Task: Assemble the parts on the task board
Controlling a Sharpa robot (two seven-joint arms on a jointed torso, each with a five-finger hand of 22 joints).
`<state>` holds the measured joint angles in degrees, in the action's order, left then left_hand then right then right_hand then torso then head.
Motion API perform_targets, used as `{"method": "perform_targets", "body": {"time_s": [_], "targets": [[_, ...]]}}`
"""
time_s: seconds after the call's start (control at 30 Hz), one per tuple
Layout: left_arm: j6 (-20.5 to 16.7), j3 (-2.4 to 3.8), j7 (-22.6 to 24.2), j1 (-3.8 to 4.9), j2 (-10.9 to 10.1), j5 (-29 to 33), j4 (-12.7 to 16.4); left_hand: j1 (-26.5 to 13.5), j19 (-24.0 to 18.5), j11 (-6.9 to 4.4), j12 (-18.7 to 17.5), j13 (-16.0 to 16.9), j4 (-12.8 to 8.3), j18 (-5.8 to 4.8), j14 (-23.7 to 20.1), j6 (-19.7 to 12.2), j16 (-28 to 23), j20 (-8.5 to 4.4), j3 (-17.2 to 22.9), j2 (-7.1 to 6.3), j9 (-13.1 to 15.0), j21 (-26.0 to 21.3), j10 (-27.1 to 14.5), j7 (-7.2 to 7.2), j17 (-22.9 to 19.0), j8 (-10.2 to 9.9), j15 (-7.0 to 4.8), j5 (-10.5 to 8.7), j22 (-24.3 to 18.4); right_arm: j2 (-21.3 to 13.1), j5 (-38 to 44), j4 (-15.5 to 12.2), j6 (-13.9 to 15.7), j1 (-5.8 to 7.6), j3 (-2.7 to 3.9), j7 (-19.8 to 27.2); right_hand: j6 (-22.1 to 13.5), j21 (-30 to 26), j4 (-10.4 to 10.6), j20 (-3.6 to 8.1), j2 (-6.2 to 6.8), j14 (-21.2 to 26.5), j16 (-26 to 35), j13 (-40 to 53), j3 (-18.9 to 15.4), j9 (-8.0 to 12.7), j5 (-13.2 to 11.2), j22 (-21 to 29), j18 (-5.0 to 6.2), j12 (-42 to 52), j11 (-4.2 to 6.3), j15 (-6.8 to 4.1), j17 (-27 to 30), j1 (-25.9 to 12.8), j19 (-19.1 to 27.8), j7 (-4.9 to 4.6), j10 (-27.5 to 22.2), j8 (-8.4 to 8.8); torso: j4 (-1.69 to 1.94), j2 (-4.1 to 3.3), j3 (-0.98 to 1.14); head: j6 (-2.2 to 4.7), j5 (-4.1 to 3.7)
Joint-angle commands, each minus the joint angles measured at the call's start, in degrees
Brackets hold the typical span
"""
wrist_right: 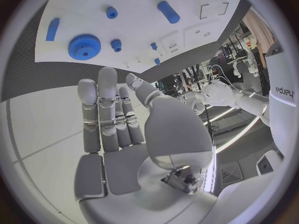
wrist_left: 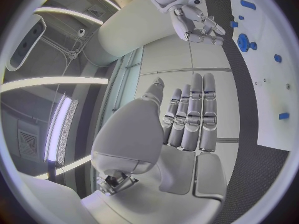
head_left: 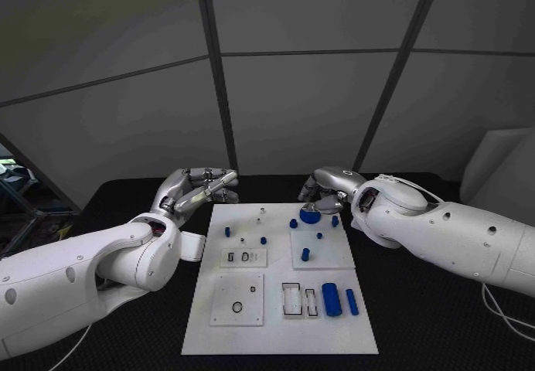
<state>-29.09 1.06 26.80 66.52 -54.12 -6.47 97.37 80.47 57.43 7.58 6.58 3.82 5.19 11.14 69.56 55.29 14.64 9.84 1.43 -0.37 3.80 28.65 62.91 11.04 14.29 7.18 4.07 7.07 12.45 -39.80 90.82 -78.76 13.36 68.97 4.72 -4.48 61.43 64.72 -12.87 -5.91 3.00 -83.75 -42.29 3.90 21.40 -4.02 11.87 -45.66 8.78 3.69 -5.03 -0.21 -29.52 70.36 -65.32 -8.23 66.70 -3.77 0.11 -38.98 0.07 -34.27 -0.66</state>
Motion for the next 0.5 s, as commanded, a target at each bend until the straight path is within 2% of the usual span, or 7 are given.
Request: {"method": "perform_targets", "body": {"time_s": [0.03, 0.2, 0.3, 0.5], "targets": [[1.0, 0.16, 0.0, 0.06, -0.4, -0.9, 0.8, 0.1, 0.1, 0.24, -0.3, 0.0, -0.2, -0.82, -0.1, 0.1, -0.3, 0.20, -0.2, -0.63, 0.0, 0.2, 0.2, 0.17, 0.1, -0.3, 0.19, -0.04, 0.1, 0.5, 5.4, 0.2, -3.8, 0.30, 0.04, -2.3, -0.7, 2.4, 0.2, -0.12, 0.72, -1.7, -4.3, 0.0, 0.6, 0.0, -0.3, -3.2, -1.19, -0.1, -0.06, 0.04, -4.2, -0.1, -1.3, -0.04, -1.0, 0.11, 0.38, -1.47, -0.20, 0.26, -0.31], [1.0, 0.32, -0.1, 0.06, -0.8, -0.9, 1.4, 0.0, -0.1, 0.29, -0.5, 0.0, -0.2, -0.83, -0.3, 0.1, -0.5, 0.25, -0.3, -0.66, 0.0, 0.2, 0.3, 0.22, 0.2, -0.4, 0.25, -0.05, 0.1, 1.3, 6.6, 0.5, -5.5, 0.43, 0.03, -2.8, -1.4, 5.3, 0.9, -0.30, 1.43, -1.4, -9.8, 0.0, 1.0, 0.0, -0.3, -7.3, -1.76, 0.0, -0.11, 0.30, -9.5, 0.0, -2.9, 0.01, -2.3, 0.13, 0.48, -2.17, -0.26, 0.59, -0.37], [1.2, 0.42, -0.1, 0.07, -0.9, -0.9, 1.4, 0.0, -0.2, 0.32, -0.6, 0.0, -0.2, -0.84, -0.4, 0.1, -0.6, 0.28, -0.3, -0.67, 0.0, 0.2, 0.2, 0.25, 0.2, -0.5, 0.28, -0.05, 0.1, 1.6, 7.1, 0.5, -6.2, 0.46, 0.03, -2.9, -1.7, 5.9, 1.1, -0.38, 1.65, -1.2, -10.9, -0.1, 1.0, 0.0, -0.3, -8.0, -1.85, 0.0, -0.18, 0.36, -10.5, 0.1, -3.1, 0.10, -2.9, 0.15, 0.49, -2.42, -0.31, 0.24, -0.41], [1.3, 0.74, -0.1, 0.07, -0.8, -0.9, 1.4, -0.1, -0.2, 0.35, -0.7, 0.0, -0.2, -0.85, -0.4, 0.1, -0.7, 0.31, -0.4, -0.67, 0.0, 0.1, 0.2, 0.28, 0.3, -0.5, 0.32, -0.05, 0.1, 2.3, 8.0, 0.9, -7.6, 0.48, 0.01, -3.3, -2.8, 7.4, 1.5, -0.54, 1.98, -1.1, -13.8, -0.1, 0.8, 0.1, -0.4, -10.2, -2.20, 0.1, -0.36, 0.51, -13.2, 0.4, -4.0, 0.47, -3.8, 0.20, 0.51, -2.69, -0.34, 0.02, -0.49]]}}
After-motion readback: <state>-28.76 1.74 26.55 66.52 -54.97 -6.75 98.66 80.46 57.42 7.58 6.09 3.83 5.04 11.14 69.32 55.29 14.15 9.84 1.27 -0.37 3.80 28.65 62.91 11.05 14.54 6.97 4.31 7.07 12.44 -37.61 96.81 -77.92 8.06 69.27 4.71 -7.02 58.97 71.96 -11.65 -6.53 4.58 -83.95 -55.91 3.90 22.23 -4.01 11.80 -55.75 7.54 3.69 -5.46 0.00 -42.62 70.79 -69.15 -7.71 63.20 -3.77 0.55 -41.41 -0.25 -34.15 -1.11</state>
